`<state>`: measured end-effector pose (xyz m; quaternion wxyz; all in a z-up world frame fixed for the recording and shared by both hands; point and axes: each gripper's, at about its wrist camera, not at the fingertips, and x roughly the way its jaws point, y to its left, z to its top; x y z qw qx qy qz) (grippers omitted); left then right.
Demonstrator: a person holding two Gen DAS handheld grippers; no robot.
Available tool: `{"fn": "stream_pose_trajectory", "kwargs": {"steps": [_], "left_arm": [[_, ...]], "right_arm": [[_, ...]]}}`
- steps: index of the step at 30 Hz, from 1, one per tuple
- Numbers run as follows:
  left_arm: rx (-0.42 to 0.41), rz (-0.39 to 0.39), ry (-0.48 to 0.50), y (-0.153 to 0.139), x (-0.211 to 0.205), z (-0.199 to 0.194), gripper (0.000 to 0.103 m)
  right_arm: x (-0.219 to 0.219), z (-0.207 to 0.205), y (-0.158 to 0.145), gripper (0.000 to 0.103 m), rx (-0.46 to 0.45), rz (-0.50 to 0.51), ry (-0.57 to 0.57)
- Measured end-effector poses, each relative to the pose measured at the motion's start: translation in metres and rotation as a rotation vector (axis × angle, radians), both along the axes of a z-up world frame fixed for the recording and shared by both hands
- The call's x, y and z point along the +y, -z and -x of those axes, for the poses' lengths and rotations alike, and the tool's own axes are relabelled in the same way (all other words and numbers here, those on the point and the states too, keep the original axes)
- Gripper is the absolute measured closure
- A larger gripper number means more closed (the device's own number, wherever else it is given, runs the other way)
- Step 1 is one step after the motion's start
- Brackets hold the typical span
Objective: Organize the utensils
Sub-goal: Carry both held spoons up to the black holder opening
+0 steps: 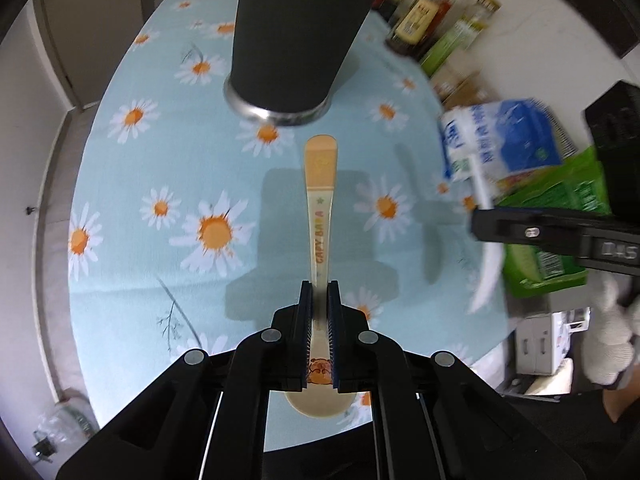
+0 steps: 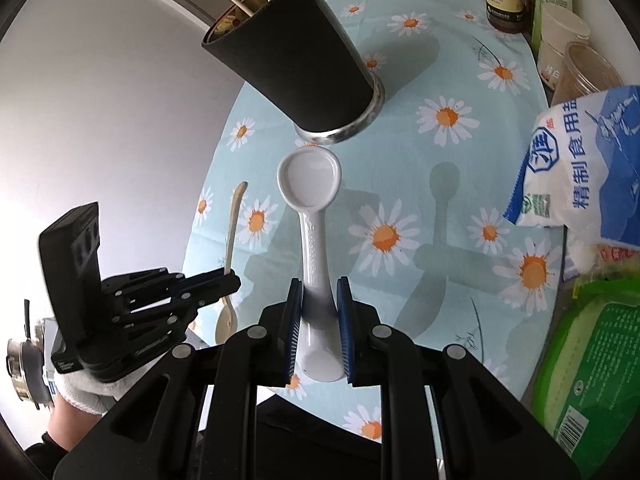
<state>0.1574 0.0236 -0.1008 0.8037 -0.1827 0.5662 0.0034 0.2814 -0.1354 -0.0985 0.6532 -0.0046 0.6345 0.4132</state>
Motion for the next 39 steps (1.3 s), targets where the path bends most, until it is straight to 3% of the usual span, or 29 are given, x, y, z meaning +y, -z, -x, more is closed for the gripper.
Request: {"fn": "stream_pose_trajectory", "kwargs": {"steps": [9,20,29,39], "left_arm": [[-0.169,0.027,0.016,-0.033,0.03,-0.014,0.097],[-0.434,0.064,0.045,-0.089,0.069,-0.036,0.097],[-0.524,0.07,0.095,-0.115,0.086,-0.056,0.097],[-0.616,0.035,0.126,-0.138,0.087,-0.07,0.097]], "right_arm": [[0.023,-0.006,-0.018,0.084,-0.061,-0.083,0.035],[0.053,-0.019,-0.061,0.084,-0.201,-0.218,0.112],[0.066,-0.028,-0.08,0.084,-0.275,-0.272,0.185],[0.07,-0.032,-0.117,0.084,-0.416,-0.365,0.24]]}}
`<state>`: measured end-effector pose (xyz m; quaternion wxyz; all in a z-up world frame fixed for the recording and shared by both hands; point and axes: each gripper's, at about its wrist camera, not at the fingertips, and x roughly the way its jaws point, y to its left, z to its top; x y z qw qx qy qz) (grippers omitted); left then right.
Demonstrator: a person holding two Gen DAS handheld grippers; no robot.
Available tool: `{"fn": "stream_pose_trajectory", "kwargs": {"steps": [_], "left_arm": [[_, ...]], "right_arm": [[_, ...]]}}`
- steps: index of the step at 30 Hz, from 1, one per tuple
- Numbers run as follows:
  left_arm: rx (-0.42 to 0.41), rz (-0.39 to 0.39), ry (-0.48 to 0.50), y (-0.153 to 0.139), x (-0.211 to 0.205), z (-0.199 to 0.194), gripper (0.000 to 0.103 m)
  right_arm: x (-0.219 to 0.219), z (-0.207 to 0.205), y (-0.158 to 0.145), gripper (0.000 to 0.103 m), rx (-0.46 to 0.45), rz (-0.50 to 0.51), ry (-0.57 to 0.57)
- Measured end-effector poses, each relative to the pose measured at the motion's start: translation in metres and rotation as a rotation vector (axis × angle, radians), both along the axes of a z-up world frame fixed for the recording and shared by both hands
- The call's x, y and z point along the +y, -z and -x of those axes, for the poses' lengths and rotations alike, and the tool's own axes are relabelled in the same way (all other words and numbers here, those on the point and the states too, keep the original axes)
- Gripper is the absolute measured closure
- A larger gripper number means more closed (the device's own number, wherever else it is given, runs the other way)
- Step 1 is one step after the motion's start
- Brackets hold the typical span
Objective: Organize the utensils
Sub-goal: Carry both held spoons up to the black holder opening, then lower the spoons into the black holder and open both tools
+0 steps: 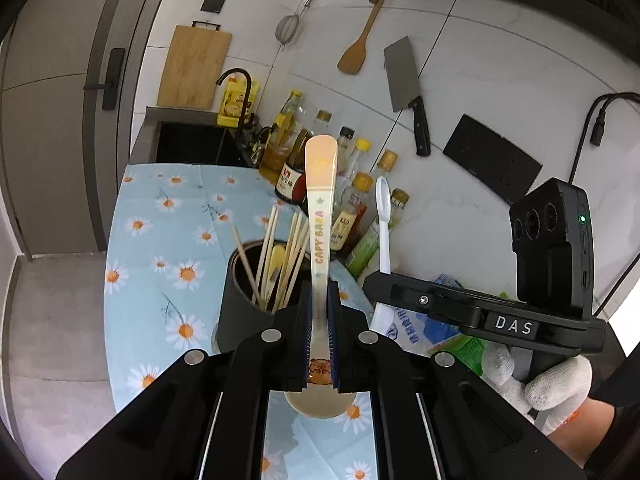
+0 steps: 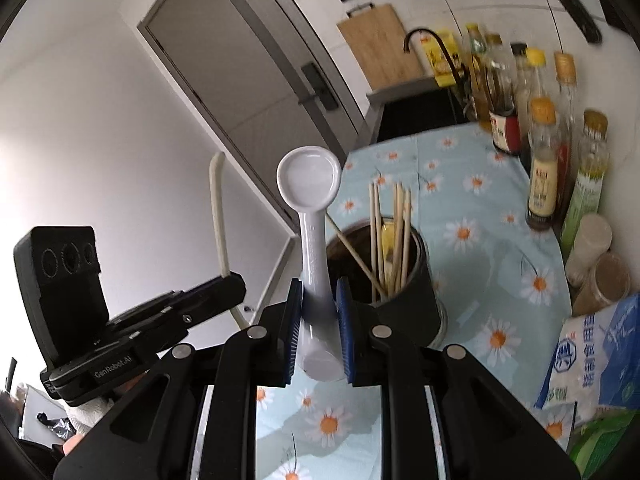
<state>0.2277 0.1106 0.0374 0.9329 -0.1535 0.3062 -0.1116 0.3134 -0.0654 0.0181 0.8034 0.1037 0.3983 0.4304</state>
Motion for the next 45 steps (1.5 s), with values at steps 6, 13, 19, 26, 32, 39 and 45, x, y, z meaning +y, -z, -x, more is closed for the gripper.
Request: {"fn": "stream_pose_trajectory", "kwargs": {"steps": [6,13,19,26,32,39,45], "left_arm": [[-0.062,-0.022,-0.038,-0.011,0.002,-0.009,0.097],[-0.124,-0.029,-0.055,-0.021,0.007,-0.024,0.097],[-0.239,-0.058,-0.096,-0.026,0.012,-0.029,0.097],[-0.282,-0.015,-0.096,-0.013,0.021,-0.044,0.097],[-0.272,0.008,-0.074,0.011,0.021,-0.055,0.097],[-0.258,0.011,-0.066,0.036,0.02,-0.061,0.097],[-0.244,-0.015,-0.051,0.048,0.014,-0.064,0.097]], "right_arm": [[0.001,-0.009,-0.013,0.084,-0.042,-0.043,0.001],[-0.004,-0.03,-0.017,0.084,-0.061,-0.095,0.025],[-0.012,-0.046,-0.026,0.084,-0.114,-0.168,0.091],[-0.002,-0.061,-0.015,0.084,-0.091,-0.179,0.116],[0.01,-0.068,0.008,0.084,-0.064,-0.129,0.126],[0.011,-0.07,0.026,0.084,-0.028,-0.1,0.144],[0.017,-0.069,0.032,0.084,-0.029,-0.076,0.137]]}}
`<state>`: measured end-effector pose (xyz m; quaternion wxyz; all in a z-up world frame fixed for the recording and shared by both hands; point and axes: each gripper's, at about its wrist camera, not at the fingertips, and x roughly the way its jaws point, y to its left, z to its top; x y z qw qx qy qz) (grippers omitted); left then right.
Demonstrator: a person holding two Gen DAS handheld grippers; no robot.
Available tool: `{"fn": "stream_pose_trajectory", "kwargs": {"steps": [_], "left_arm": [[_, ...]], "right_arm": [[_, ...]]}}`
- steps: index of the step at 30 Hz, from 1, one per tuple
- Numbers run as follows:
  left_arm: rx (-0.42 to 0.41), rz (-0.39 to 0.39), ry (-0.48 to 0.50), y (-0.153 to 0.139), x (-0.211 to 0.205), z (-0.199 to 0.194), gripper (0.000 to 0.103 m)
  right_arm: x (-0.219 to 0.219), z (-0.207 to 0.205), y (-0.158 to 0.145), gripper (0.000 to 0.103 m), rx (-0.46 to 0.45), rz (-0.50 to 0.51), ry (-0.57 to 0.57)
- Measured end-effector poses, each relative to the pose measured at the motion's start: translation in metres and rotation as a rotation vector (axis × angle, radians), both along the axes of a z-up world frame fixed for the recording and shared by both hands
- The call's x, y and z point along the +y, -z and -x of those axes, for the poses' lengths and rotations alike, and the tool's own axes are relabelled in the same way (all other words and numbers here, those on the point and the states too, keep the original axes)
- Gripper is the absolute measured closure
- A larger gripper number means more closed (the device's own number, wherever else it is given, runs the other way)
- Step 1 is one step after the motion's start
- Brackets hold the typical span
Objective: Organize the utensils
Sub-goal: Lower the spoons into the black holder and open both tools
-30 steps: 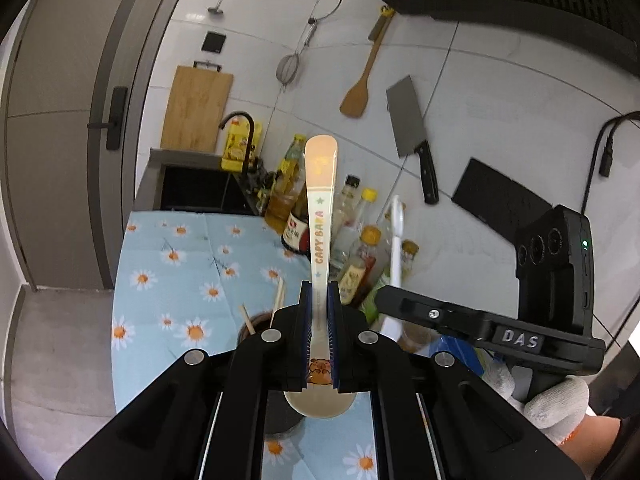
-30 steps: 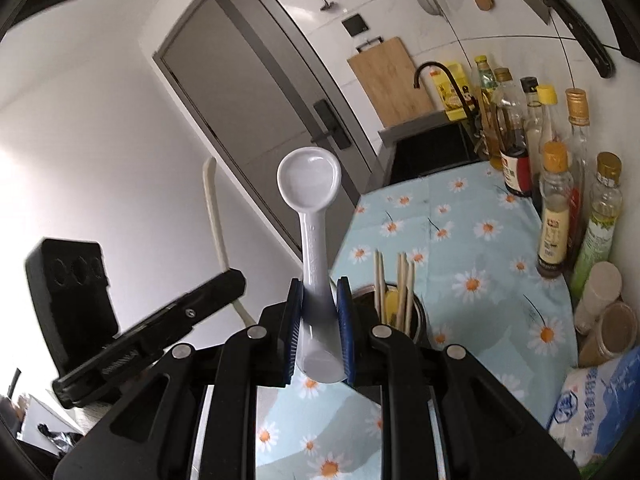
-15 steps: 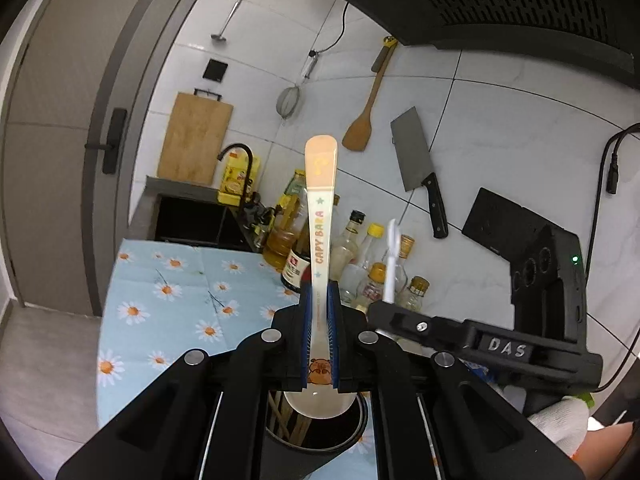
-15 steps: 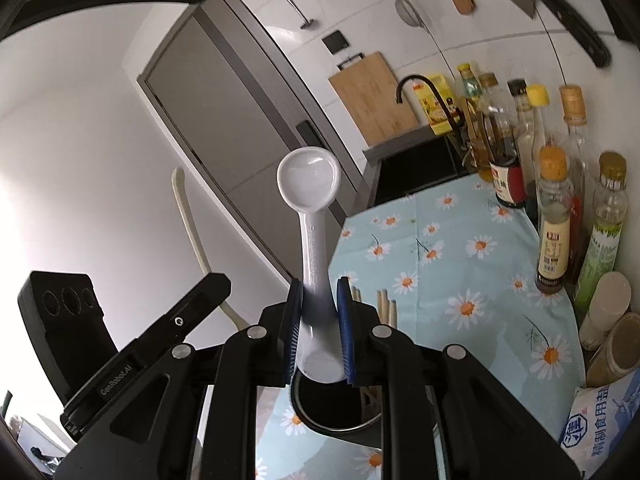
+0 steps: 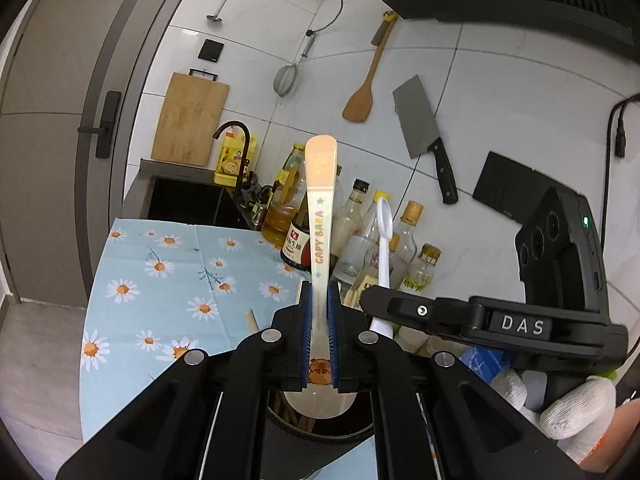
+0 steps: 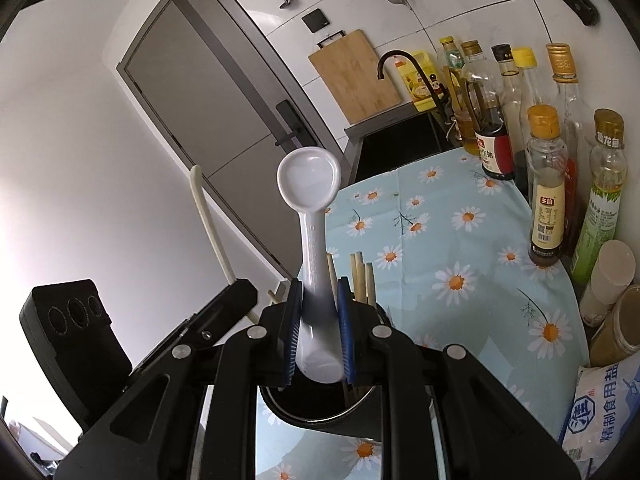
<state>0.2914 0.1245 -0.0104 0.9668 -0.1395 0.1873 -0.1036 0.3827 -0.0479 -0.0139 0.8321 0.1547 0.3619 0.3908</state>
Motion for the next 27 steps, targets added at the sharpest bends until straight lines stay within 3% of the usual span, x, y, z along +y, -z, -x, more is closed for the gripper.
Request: {"fn": "stream_pose_trajectory", "kwargs": {"steps": [4,7,21,27], "left_arm": [[0.022,0.002,0.034,0.006,-0.003,0.0,0.096],[0.035,0.003,0.025,0.007,-0.003,0.001,0.095],[0.025,0.018,0.008,-0.005,-0.001,0.014,0.095],[0.017,0.025,0.022,-0.017,-0.005,0.031,0.093]], "right_arm": [[0.002,0.0,0.005,0.082,0.019,0.016,0.008],[0.0,0.001,0.006,0.071,0.04,0.01,0.028],[-0.019,0.013,-0.009,0.071,0.057,-0.032,0.06],[-0.029,0.031,-0.021,0.066,0.032,-0.05,0.062]]}}
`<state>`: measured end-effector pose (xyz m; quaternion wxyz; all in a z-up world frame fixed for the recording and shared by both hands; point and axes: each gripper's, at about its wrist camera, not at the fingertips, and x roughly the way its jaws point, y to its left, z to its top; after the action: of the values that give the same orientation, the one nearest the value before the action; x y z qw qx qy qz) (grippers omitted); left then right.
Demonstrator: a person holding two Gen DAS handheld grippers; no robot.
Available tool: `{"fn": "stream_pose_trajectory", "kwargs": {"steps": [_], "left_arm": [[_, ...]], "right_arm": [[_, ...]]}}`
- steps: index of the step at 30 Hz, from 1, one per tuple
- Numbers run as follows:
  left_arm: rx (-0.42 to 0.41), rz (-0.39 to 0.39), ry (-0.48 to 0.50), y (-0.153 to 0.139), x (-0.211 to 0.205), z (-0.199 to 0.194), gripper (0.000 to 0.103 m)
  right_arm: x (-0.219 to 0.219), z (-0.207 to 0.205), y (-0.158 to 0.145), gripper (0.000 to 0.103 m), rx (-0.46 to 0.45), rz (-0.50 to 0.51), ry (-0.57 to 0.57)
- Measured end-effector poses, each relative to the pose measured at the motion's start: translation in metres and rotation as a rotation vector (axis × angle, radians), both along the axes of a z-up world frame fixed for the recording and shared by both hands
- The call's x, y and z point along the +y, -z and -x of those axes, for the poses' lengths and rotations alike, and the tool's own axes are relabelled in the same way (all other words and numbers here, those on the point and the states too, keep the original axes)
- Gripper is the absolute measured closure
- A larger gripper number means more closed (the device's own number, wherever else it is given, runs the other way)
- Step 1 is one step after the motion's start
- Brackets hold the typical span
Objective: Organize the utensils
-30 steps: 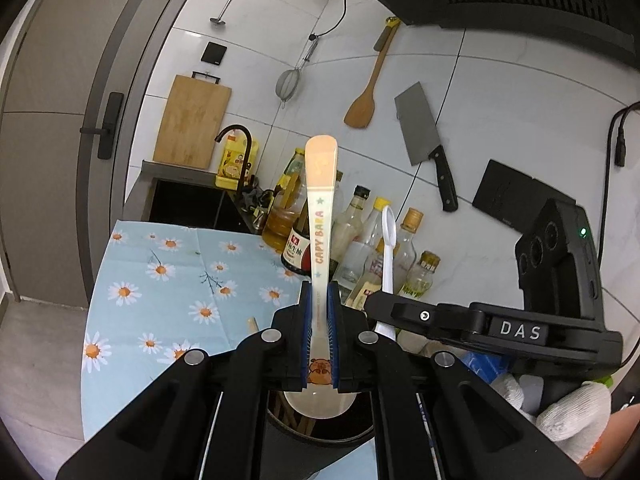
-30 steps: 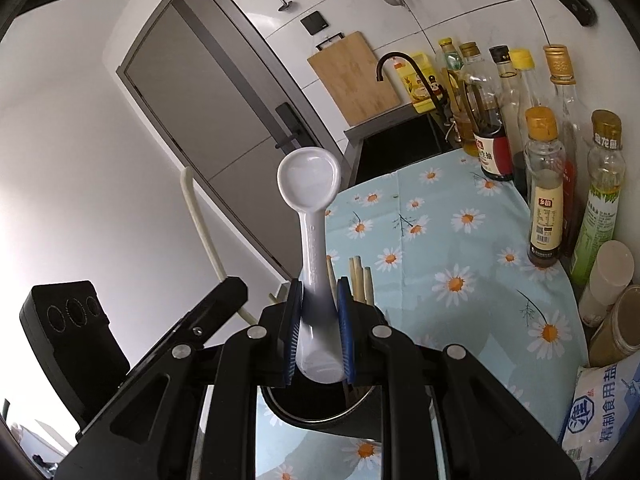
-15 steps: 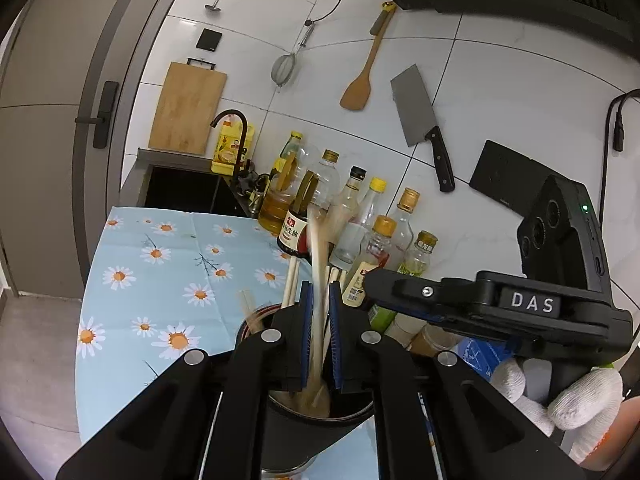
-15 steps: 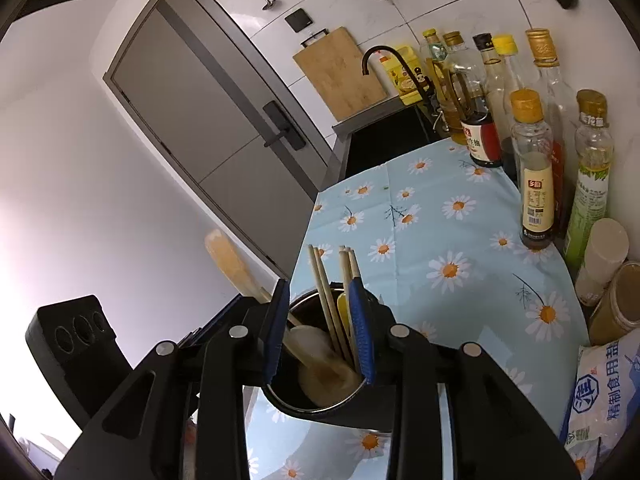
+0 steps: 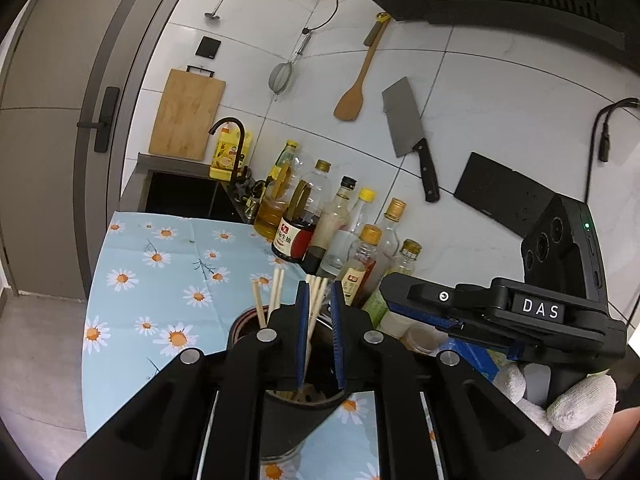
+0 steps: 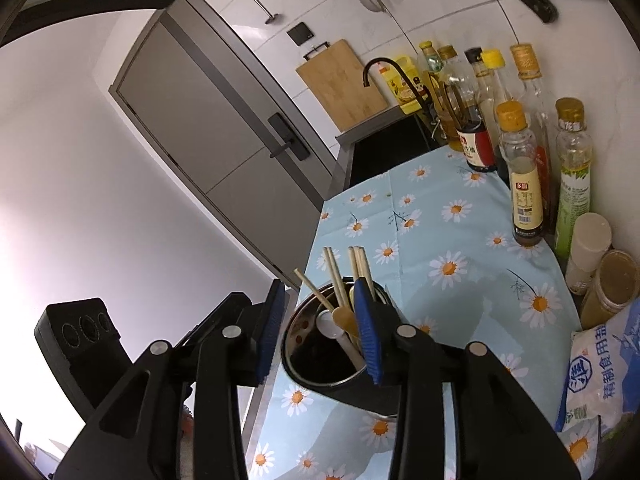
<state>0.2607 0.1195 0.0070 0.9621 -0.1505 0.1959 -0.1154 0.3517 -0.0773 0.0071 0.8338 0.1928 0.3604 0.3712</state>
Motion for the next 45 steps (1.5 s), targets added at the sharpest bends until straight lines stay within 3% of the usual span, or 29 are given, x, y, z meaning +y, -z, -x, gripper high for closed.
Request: {"fn": "stream_pose_trajectory", "kwargs": {"steps": [9,12,15,18,20,21,25,29,37,45], "left_arm": [[0.012,-0.044,0.0,-0.01,-0.01,0.046,0.076],[0.01,-0.063,-0.014,-0.014,-0.016,0.067,0.069],[0.021,-0.082,-0.034,-0.015,-0.024,0.086,0.051],[0.058,-0.087,-0.035,-0.015,-0.035,0.103,0.046],[0.075,-0.089,-0.037,-0.016,-0.045,0.114,0.029],[0.078,-0.097,-0.04,-0.016,-0.049,0.119,0.027],[0.094,-0.116,-0.088,-0.013,-0.063,0.141,0.025],[0.098,-0.098,-0.181,-0.007,-0.069,0.166,0.007],[0.138,-0.082,-0.213,0.002,-0.082,0.2,0.007],[0.161,-0.109,-0.246,0.009,-0.101,0.223,0.007]], "right_arm": [[-0.026,0.04,-0.015,0.054,-0.088,0.063,0.021],[-0.038,0.052,-0.018,0.043,-0.103,0.085,0.014],[-0.051,0.07,-0.023,0.033,-0.147,0.112,0.0],[-0.062,0.086,-0.026,0.017,-0.195,0.138,-0.018],[-0.069,0.1,-0.028,0.007,-0.238,0.158,-0.044],[-0.072,0.106,-0.028,0.005,-0.254,0.165,-0.059],[-0.086,0.131,-0.027,0.005,-0.303,0.211,-0.1],[-0.103,0.142,-0.017,0.005,-0.258,0.198,-0.12],[-0.128,0.161,-0.001,0.005,-0.213,0.22,-0.132],[-0.137,0.182,0.004,0.005,-0.232,0.241,-0.178]]}}
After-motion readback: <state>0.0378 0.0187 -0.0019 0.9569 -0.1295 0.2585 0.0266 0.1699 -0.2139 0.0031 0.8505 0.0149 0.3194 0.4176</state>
